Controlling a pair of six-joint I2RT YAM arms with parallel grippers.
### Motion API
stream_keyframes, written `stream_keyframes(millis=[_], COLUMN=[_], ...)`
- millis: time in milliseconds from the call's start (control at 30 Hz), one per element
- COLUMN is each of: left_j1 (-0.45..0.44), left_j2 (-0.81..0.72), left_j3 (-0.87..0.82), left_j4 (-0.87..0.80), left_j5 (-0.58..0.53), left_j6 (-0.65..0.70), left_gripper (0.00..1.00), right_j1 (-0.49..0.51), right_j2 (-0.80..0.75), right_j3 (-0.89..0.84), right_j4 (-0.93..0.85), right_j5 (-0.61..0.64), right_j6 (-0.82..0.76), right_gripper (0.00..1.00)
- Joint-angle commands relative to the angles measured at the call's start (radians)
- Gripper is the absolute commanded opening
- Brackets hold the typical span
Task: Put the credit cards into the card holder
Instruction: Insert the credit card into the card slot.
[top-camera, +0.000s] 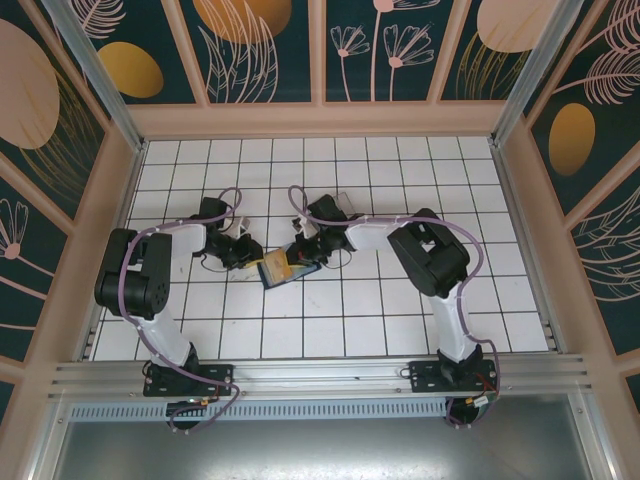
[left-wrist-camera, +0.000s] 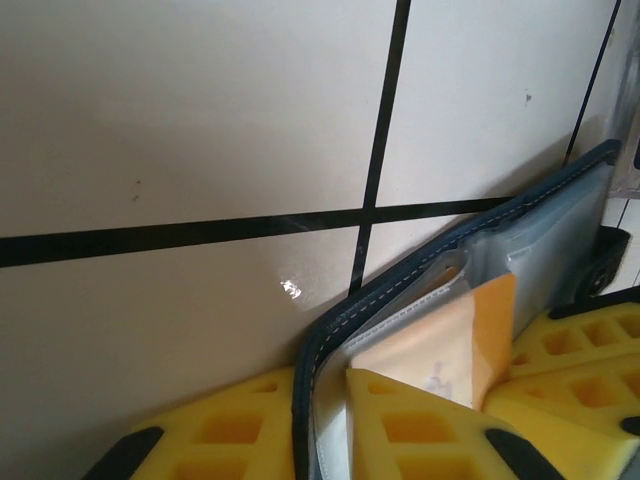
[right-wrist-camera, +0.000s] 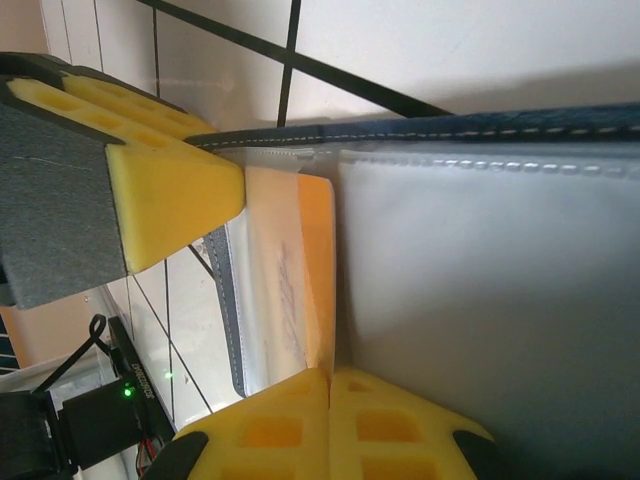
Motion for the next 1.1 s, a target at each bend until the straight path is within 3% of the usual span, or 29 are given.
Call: stream_keyframes(millis=[0, 167, 500, 600, 733, 1067], left_j1=[-0.001, 0.019, 0.028, 0.031, 0.034, 0.035], left_j2=[-0.022, -0.044, -0.036, -0.042, -0.044, -0.045], left_j3=[-0.029, -0.050, -0.061, -0.067, -0.076, -0.090], left_j4=[-0.015, 0.045, 0.062, 0.075, 0.107, 0.133], left_j5=[0.021, 0.134, 0.152, 0.150, 0.162, 0.181], left_j6=[-0.046, -0.094, -0.114, -0.129, -0.163, -0.188], left_gripper=[0.27, 0.34, 0.35, 0.35, 0.37, 0.38], right_j1=[0.030, 0.029, 0.033, 0.044, 0.060, 0.087], right_j2=[0.037, 0.010, -0.043, -0.048, -0.029, 0.003], right_j3=[0.028, 0.026, 0.036, 0.044, 0.061, 0.102], right_j4=[-0.046, -0.082, -0.122, -0.123, -0.113, -0.104], right_j5=[0.014, 0.056, 0.141, 0.149, 0.134, 0.102], right_j6=[0.009, -0.017, -0.051, -0.064, -0.065, -0.075], right_gripper=[0.06, 0.16, 0.23, 0.23, 0.15, 0.17])
